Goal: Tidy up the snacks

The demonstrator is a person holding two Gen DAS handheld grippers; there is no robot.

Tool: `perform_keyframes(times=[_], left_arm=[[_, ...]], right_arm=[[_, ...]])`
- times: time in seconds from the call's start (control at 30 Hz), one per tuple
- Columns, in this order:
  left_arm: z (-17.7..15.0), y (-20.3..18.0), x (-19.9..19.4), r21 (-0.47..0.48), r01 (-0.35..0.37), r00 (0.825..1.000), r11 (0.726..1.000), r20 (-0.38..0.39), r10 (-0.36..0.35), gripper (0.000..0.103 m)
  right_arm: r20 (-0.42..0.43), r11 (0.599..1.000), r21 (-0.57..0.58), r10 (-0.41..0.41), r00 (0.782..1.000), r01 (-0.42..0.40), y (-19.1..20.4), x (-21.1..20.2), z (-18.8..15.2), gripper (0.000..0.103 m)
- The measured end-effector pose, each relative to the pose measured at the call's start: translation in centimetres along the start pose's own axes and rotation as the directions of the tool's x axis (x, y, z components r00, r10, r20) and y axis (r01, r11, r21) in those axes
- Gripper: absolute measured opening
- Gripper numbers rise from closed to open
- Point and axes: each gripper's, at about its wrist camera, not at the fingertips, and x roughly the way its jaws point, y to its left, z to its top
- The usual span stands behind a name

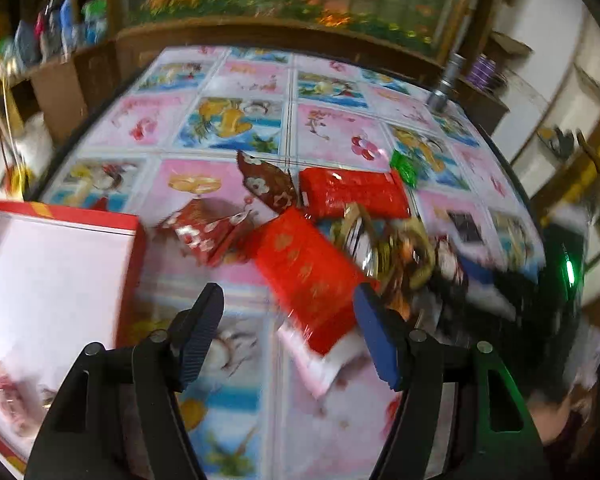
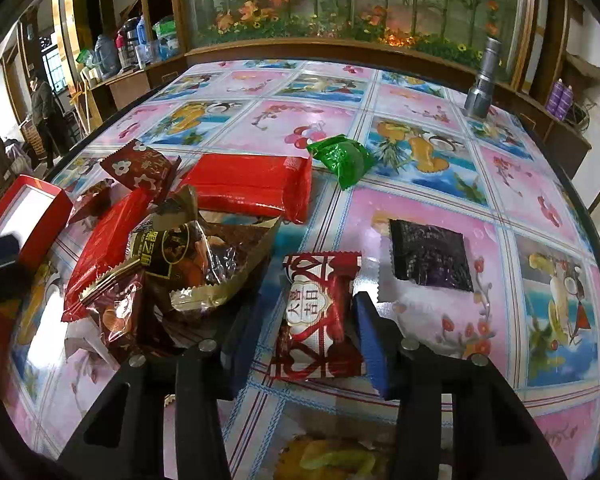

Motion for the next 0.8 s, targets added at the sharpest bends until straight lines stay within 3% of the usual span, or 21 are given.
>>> perform_keyframes(times=[0.17, 0.33, 0.43, 0.53, 0.6, 0.67, 0.8], left_arm=[[1.8, 0.5, 3.7, -0.176, 0.019, 0.995, 0.984, -0.089, -0.035, 0.067], [1.9, 0.6, 6.1, -0.262, 0.005, 0.989, 0.965, -0.145, -0.044, 0.067], [1.9, 0.4, 6.1, -0.251, 0.006, 0.991, 0.968, -0.125, -0.039, 0.064], [1.7, 0.2, 6.1, -0.218, 0.019, 0.993, 0.976, -0.112, -0.044, 0.051], [1.5, 0.1, 5.9, -0.193, 0.022, 0.994, 0.981, -0.103, -0.043, 0.048], [1.1, 0.0, 5.7, -0.172, 0.030, 0.994, 0.985, -0.096, -0.047, 0.047], [0.2, -0.2, 5.0, -0.139, 0.049, 0.994, 0.989, -0.089, -0.062, 0.046]], right_arm=[[-0.001, 1.000, 0.001, 0.001, 1.000, -0.001, 0.0, 0.0, 0.1, 0.047], [-0.001, 1.000, 0.001, 0.002, 1.000, -0.002, 0.0, 0.0, 0.1, 0.047], [-0.001, 1.000, 0.001, 0.002, 1.000, -0.002, 0.0, 0.0, 0.1, 0.047], [-0.001, 1.000, 0.001, 0.001, 1.000, -0.001, 0.0, 0.0, 0.1, 0.047], [0.000, 1.000, 0.004, 0.001, 1.000, -0.001, 0.0, 0.1, 0.1, 0.046], [0.003, 1.000, 0.008, 0.007, 1.000, -0.007, -0.1, 0.0, 0.1, 0.035], [0.006, 1.000, 0.011, 0.012, 1.000, -0.013, -0.2, 0.0, 0.0, 0.032]])
